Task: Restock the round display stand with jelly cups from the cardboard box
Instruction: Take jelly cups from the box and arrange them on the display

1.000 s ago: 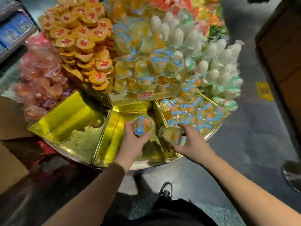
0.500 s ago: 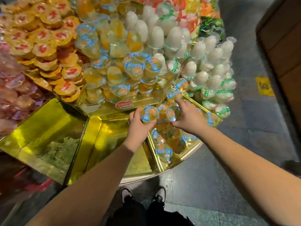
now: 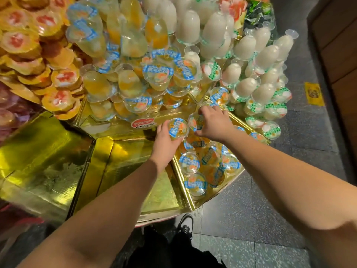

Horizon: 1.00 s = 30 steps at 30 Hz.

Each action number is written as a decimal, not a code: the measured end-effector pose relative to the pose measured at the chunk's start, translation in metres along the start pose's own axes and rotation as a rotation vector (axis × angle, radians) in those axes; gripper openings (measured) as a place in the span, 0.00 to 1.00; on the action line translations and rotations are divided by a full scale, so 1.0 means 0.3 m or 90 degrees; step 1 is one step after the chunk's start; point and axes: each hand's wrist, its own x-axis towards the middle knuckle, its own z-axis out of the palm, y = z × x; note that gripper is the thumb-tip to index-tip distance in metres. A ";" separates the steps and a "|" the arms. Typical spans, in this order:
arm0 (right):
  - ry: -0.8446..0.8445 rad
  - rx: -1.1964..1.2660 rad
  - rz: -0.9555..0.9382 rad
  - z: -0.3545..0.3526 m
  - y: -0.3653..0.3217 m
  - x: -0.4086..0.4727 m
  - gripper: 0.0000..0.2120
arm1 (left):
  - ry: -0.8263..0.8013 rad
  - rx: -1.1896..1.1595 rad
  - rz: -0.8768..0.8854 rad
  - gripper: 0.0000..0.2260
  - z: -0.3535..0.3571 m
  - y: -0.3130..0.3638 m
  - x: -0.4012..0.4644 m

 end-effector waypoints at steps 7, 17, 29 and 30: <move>0.019 -0.053 -0.010 0.042 0.008 0.000 0.31 | 0.011 -0.007 0.003 0.35 0.019 -0.021 0.016; 0.030 -0.088 -0.042 0.056 0.018 -0.015 0.33 | 0.002 0.037 0.014 0.34 0.010 -0.037 0.017; 0.024 -0.083 -0.021 0.068 0.010 -0.038 0.39 | -0.011 0.079 0.015 0.39 0.012 -0.034 0.019; 0.017 -0.083 -0.022 0.063 0.009 -0.041 0.39 | -0.015 0.082 0.012 0.40 0.009 -0.033 0.016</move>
